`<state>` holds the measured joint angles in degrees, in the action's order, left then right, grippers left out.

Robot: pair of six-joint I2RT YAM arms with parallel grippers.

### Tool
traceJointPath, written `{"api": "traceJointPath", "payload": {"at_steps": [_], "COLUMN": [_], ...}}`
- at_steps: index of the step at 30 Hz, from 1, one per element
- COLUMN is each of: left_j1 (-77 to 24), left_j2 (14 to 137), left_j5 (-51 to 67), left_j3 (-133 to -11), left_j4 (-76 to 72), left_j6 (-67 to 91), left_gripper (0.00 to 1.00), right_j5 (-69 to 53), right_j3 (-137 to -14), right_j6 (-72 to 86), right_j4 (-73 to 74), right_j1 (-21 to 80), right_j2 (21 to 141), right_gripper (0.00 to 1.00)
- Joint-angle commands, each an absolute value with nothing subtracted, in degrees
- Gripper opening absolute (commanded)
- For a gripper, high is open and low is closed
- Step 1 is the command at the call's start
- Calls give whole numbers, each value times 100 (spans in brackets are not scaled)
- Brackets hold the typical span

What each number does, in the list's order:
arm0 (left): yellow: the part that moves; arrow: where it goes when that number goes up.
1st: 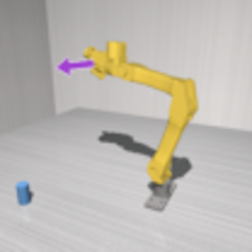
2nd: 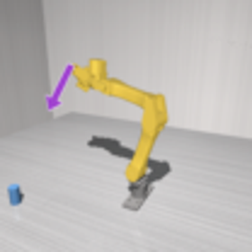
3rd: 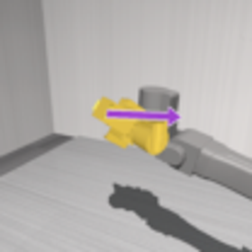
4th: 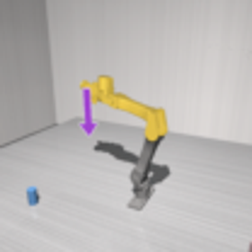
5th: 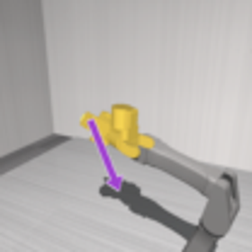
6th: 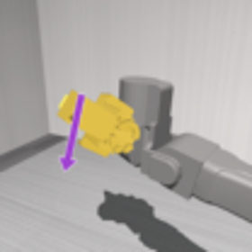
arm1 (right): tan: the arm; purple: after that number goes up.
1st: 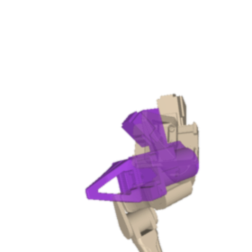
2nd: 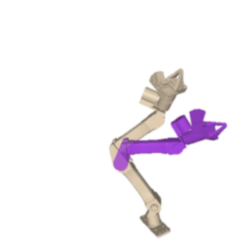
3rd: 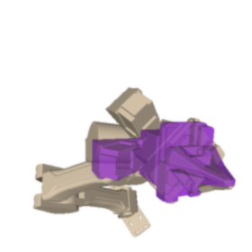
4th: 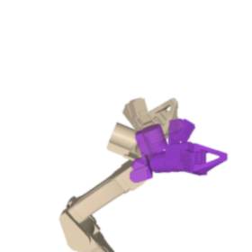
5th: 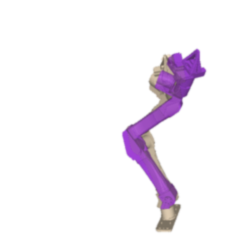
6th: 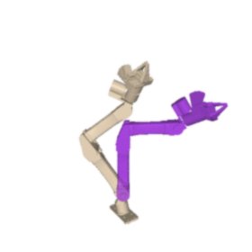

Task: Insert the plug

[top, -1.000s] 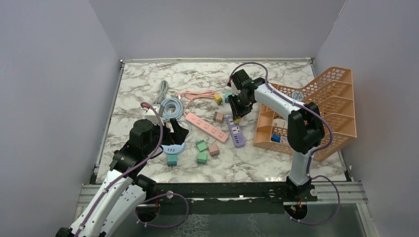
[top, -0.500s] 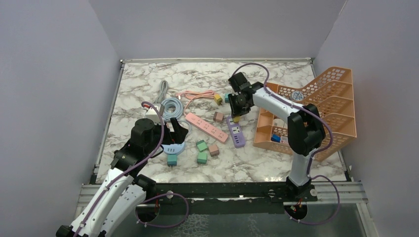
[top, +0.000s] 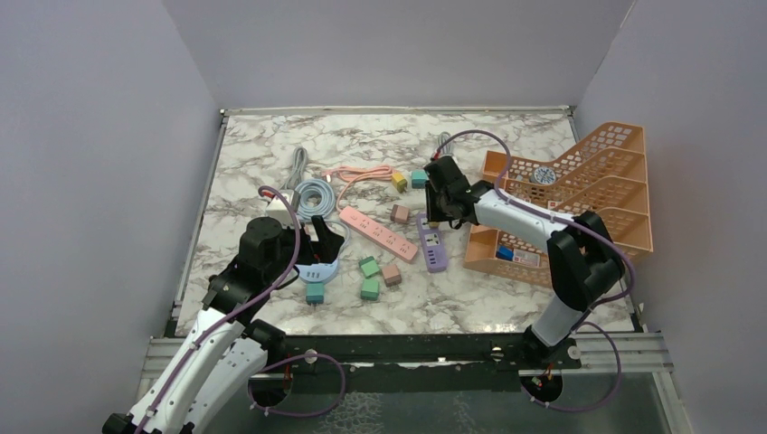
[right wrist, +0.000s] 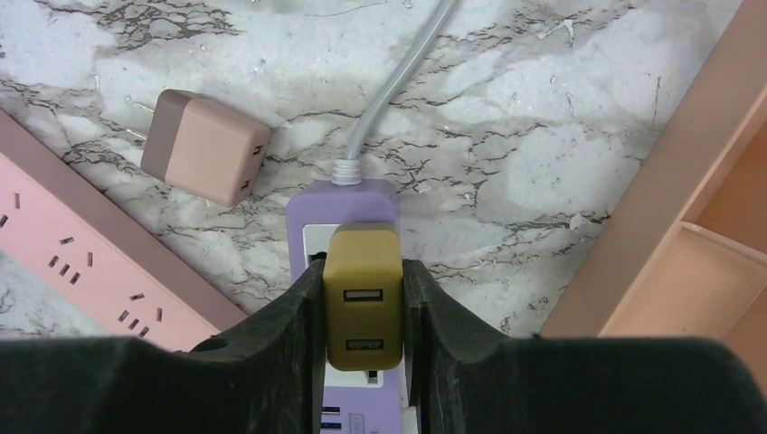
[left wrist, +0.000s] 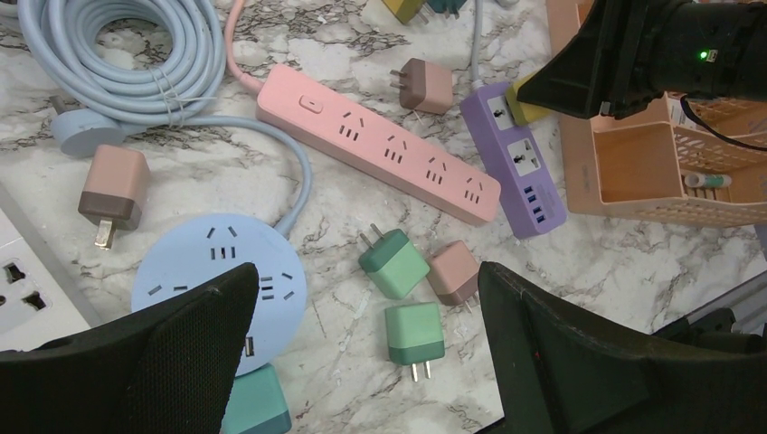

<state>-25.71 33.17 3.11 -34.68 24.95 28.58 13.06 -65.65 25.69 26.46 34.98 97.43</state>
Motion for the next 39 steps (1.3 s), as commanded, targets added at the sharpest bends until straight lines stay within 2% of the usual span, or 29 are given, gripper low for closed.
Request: {"api": "traceJointPath", "payload": {"at_steps": [1, 4, 6, 12, 17, 27, 34, 35, 39], "left_j1": [-2581, -2581, -2578, -2581, -2582, -2578, -2577, -2583, -2579], "left_j2": [3237, 3210, 3191, 3192, 3241, 3256, 3290, 3300, 3292], "left_j5": [185, 181, 178, 159, 128, 112, 203, 205, 202], "left_j3": [-3469, -3472, -3471, -3463, -3480, -3498, -3506, -3500, -3504], "left_j4": [2365, 2365, 2372, 2369, 2387, 2416, 2409, 2412, 2413], "left_j6": [2778, 2777, 2777, 2773, 2760, 2725, 2690, 2682, 2683], "left_gripper": [94, 94, 94, 94, 94, 94, 94, 94, 94], "right_j5": [1465, 1374, 1306, 1277, 1097, 1230, 1244, 1277, 1318], "right_j3": [-6180, -6292, -6470, -7256, -7466, -7731, -7726, -7693, -7394], "right_j6": [2509, 2472, 2463, 2514, 2529, 2647, 2620, 2612, 2585], "right_j4": [2825, 2951, 3120, 3820, 3913, 4378, 4342, 4342, 4197], "right_j1": [3541, 3540, 3542, 3533, 3532, 3524, 3515, 3518, 3524], "right_j2": [9888, 9867, 9812, 9918, 9927, 10336, 10455, 10491, 10604], "right_gripper": [19, 33, 37, 39, 43, 43, 5, 2, 1]}}
